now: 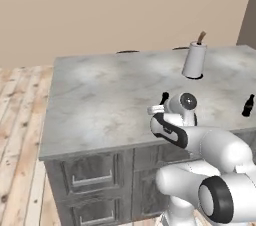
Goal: Place the large bottle from the dining counter next to the other large bottle outside the sink, and place the small bottle from the dining counter next to the other small bottle inside the sink.
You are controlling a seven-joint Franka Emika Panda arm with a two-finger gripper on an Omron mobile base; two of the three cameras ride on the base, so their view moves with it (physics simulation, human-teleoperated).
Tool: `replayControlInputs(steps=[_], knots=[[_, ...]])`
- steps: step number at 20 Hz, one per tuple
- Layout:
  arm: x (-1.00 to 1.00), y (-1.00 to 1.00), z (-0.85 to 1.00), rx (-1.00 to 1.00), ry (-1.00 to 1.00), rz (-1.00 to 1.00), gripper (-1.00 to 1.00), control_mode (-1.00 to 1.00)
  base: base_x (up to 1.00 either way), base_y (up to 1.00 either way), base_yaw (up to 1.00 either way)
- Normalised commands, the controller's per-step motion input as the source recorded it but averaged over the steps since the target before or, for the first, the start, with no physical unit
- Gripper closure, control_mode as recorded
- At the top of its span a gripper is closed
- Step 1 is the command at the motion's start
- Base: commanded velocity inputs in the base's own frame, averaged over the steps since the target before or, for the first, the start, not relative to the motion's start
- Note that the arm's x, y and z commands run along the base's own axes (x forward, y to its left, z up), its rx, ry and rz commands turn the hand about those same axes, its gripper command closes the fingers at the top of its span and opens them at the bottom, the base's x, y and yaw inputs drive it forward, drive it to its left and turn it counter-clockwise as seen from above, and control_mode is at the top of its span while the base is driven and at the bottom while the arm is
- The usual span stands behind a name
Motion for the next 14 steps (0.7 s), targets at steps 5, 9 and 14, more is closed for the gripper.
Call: replayControlInputs(steps=[5, 9, 14], knots=[[0.00, 0.00, 0.00, 0.00, 0.00, 0.00, 1.00, 1.00, 0.25, 1.00, 0.00], [0.00, 0.00, 0.00, 0.00, 0.00, 0.00, 1.00, 1.00, 0.28, 1.00, 0.00], [0.00, 0.00, 0.00, 0.00, 0.00, 0.00, 1.00, 1.00, 0.25, 1.00, 0.07]])
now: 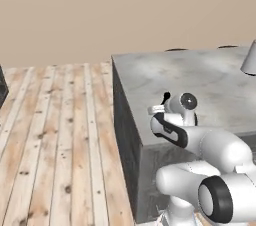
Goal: Place the large bottle from the dining counter next to the other large bottle outside the sink, and place the small bottle from the dining counter next to the other small bottle inside the sink.
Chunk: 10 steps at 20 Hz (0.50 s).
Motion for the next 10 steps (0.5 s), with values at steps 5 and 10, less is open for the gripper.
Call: replayControlInputs(steps=[5, 10], knots=[[0.00, 0.00, 0.00, 0.00, 0.00, 0.00, 1.00, 1.00, 0.25, 0.95, 0.25], [0.00, 0.00, 0.00, 0.00, 0.00, 0.00, 1.00, 1.00, 0.16, 0.77, 0.36]])
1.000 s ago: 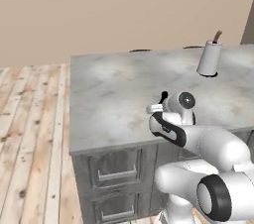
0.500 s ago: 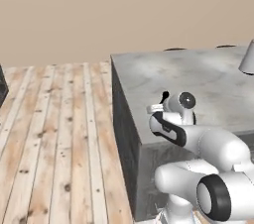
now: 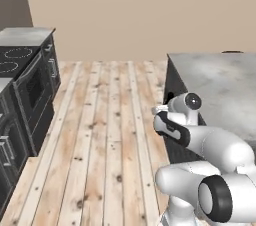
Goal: Place the large bottle from the dining counter next to the other large bottle outside the sink, and place the small bottle from the dining counter next to the other small bottle inside the sink.
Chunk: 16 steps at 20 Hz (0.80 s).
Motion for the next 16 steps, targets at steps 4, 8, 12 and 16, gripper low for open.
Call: replayControlInputs(steps=[4, 8, 12, 16], knots=[[0.00, 0.00, 0.00, 0.00, 0.00, 0.00, 1.00, 1.00, 0.14, 0.53, 0.32], [0.00, 0.00, 0.00, 0.00, 0.00, 0.00, 1.00, 1.00, 0.26, 0.50, 0.27], [0.00, 0.00, 0.00, 0.00, 0.00, 0.00, 1.00, 1.00, 0.18, 0.38, 0.21], [0.00, 0.00, 0.00, 0.00, 0.00, 0.00, 1.00, 1.00, 0.01, 0.31, 0.24]])
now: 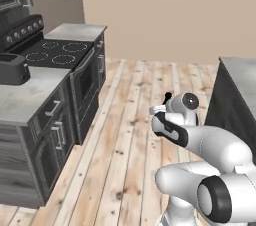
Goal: Place the large bottle from the dining counter next to the other large bottle outside the sink, and place the small bottle from the dining counter next to the other small bottle inside the sink.
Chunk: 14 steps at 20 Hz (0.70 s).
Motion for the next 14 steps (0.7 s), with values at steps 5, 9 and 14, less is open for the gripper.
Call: replayControlInputs(steps=[5, 9, 14], knots=[[0.00, 0.00, 0.00, 0.00, 0.00, 0.00, 1.00, 1.00, 0.00, 0.42, 0.22], [0.00, 0.00, 0.00, 0.00, 0.00, 0.00, 1.00, 1.00, 0.01, 0.51, 0.39], [0.00, 0.00, 0.00, 0.00, 0.00, 0.00, 1.00, 1.00, 0.00, 0.49, 0.41]])
